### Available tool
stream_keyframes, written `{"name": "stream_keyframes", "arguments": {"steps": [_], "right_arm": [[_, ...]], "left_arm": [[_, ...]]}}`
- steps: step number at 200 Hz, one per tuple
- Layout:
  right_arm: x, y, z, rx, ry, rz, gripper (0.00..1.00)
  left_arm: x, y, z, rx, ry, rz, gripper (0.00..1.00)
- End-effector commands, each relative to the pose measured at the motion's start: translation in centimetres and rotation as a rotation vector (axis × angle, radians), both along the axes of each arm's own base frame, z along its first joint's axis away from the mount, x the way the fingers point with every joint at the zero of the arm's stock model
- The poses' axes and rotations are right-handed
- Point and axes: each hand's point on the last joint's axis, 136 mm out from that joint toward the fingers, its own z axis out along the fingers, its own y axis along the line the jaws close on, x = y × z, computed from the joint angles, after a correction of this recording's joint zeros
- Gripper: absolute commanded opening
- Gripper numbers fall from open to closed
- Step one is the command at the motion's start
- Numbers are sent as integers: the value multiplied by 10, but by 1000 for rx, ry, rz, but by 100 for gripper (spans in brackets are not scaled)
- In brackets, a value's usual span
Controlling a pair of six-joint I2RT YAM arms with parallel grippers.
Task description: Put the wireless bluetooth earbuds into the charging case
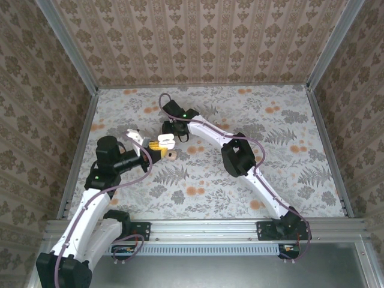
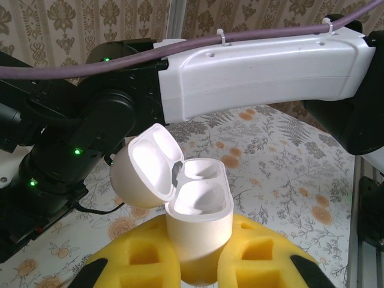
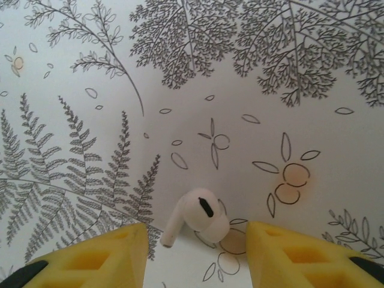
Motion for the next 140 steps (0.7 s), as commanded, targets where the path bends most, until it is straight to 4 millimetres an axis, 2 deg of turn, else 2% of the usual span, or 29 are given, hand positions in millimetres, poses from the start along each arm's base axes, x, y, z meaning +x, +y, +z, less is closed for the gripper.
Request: {"name": "stream_keyframes", "arguments": {"steps": [1,84,140], "right_arm": [[8,-5,2,-32,-34,-26,47],[15,-7,-19,-95,-58,-2,44],[2,-19,-22,-178,-37,71,29]], "left_arm": [[1,-1,6,-22,-11,-23,0],[5,1,5,-26,1,-14,0],[6,4,6,-23,-3,0,0]]}}
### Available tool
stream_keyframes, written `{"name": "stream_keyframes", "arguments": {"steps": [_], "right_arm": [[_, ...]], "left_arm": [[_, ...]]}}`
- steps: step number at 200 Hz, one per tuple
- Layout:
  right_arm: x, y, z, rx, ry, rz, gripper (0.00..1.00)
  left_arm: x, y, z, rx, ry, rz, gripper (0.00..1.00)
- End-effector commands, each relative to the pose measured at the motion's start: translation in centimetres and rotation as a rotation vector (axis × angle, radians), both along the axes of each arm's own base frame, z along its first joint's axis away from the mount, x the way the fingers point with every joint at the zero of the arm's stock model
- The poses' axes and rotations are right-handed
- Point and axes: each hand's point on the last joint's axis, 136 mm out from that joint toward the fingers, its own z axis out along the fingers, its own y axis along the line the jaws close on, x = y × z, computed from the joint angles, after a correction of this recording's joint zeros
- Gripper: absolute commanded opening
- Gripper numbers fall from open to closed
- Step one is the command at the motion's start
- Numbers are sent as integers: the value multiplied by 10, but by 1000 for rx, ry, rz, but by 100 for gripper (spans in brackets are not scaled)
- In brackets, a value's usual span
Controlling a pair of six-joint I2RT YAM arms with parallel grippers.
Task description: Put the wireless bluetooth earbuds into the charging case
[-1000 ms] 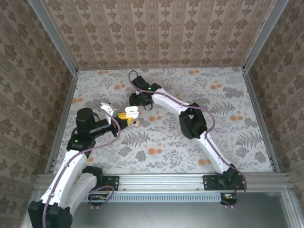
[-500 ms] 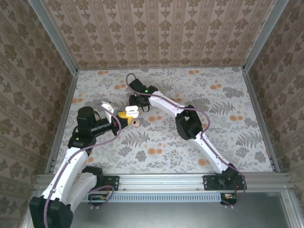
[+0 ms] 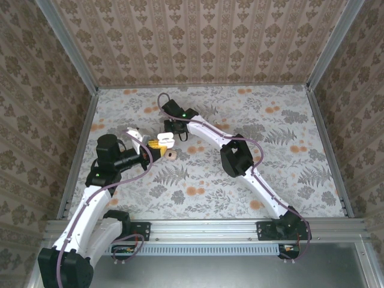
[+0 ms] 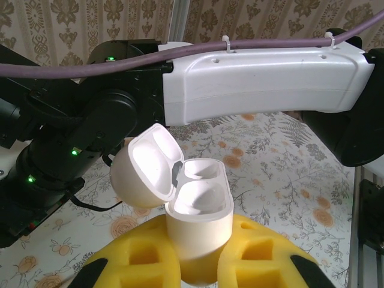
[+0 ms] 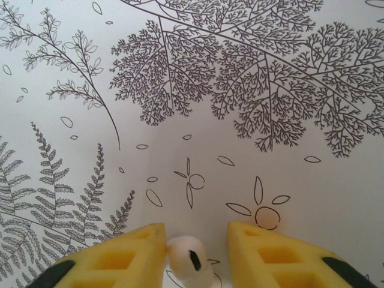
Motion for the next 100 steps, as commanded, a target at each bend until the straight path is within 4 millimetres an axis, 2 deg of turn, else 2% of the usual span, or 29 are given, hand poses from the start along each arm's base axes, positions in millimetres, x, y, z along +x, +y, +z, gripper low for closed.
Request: {"name": "stream_keyframes", "arguments": {"steps": [1,28,62,100], "right_arm": [[-14,-14,-18,-102,41,37,29],[-19,-21,-16,-130,42,61,23],[-28,-34,-1,-151,37,81,18],[-43,-66,14,-131,49,55,16]], "left_arm": [[-2,1,9,-15,-24,-9,0],[-3,2,9,-10,-28,-1,0],[-3,3,9,-11,-28,4,0],[-3,1,12,-40,-29,-4,0]]}}
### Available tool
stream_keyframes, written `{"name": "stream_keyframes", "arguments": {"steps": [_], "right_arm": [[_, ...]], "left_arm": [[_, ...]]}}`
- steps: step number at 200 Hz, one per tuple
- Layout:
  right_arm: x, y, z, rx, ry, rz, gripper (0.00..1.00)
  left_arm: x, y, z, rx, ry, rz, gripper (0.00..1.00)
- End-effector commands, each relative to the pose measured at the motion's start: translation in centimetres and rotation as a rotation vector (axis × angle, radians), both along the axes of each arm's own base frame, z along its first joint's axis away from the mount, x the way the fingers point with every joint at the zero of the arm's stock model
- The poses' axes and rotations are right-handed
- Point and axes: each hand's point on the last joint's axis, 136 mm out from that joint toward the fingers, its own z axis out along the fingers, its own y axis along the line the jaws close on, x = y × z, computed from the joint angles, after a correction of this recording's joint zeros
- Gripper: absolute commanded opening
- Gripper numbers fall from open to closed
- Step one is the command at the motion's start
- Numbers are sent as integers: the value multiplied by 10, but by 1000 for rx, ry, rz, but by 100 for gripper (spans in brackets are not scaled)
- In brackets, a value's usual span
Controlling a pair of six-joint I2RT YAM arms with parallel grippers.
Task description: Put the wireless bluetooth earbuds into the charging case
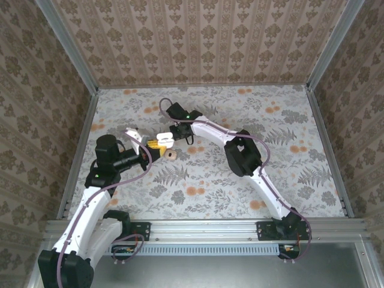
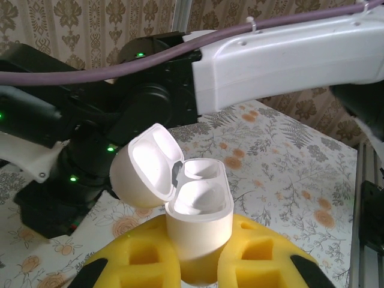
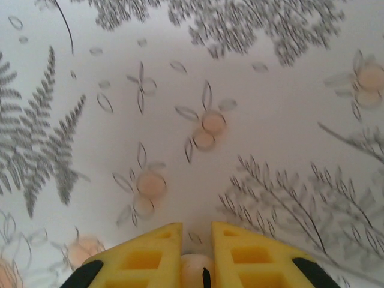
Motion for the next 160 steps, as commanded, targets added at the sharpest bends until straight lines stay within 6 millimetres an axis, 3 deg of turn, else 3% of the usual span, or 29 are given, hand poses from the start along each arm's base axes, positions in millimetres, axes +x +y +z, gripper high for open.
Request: {"name": "stream_keyframes", "arguments": {"steps": [1,40,64,122,160], "right_arm": [[-11,-29,17,-16,8,-12,16],[-38,-78,32,-22,9,-65,16],[-58,-108,51,-70,-32,-82,16],[-89,-134,162,-144,-405,14,14],[-110,-140,221,-167,-582,74,14]], "left_arm": [[-2,-1,10,-37,-24,-10,0],[-2,-5,15,-71,-49,-21,0],[-9,-20,12,-67,-57,-107,0],[-5,-55,12,-51,-50,-209,0],[-3,-69,15,-39,-59,-236,0]]}}
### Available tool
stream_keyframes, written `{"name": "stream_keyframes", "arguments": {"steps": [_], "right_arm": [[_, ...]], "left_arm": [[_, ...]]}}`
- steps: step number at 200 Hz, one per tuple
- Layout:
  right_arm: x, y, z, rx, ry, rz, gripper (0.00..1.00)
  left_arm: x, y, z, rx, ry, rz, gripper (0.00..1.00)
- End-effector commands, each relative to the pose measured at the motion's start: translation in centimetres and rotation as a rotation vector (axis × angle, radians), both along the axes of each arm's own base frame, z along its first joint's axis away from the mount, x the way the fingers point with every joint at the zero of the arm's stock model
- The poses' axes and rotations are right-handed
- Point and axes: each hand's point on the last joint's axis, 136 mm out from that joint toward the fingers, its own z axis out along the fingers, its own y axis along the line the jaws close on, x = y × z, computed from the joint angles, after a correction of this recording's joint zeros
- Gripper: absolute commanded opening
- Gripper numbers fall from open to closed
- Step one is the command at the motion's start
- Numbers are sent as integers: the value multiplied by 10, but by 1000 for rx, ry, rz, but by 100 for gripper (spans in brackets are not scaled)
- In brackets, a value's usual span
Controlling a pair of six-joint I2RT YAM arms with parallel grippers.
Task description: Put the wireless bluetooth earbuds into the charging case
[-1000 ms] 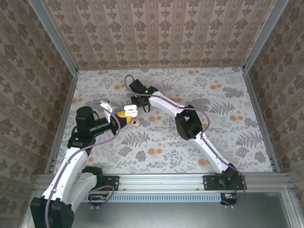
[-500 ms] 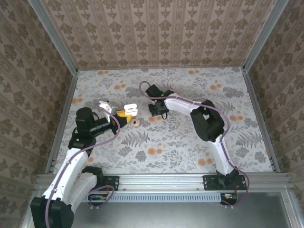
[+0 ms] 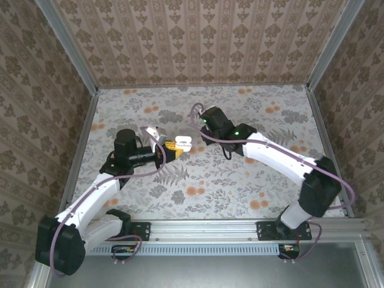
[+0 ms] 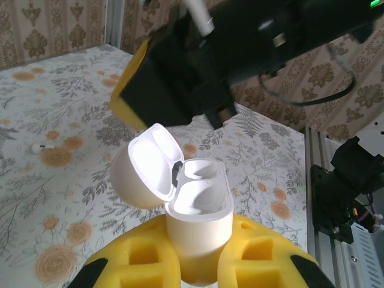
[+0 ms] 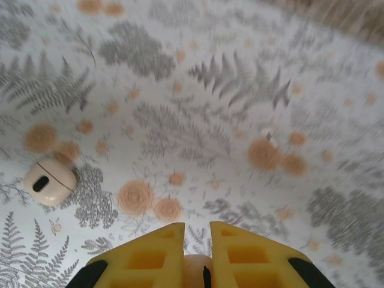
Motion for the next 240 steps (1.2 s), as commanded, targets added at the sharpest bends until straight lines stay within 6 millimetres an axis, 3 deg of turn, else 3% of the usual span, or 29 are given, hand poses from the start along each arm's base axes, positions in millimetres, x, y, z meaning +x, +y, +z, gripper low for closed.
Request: {"name": "stream_keyframes", "arguments": {"steps": [1,46,87,164,240], "right_arm": [[-5,-14,29,-91,-140,13,14],[-42,1,90,8,-337,136,14],[-64,23,116,66,-412,253,14],[-84,60,121,77,-437,405,15],[-89,78,109,69,-420,465,15]], "left_arm": [[4,-10,27,-28,-104,-22,0],[-2,-23,34,-45,-111,-53,0],[-3,-29,38,-62,-101,-47,0],[-4,-32,47,-100,-87,-37,0],[-7,-30,54,-127,-93,-33,0]]}}
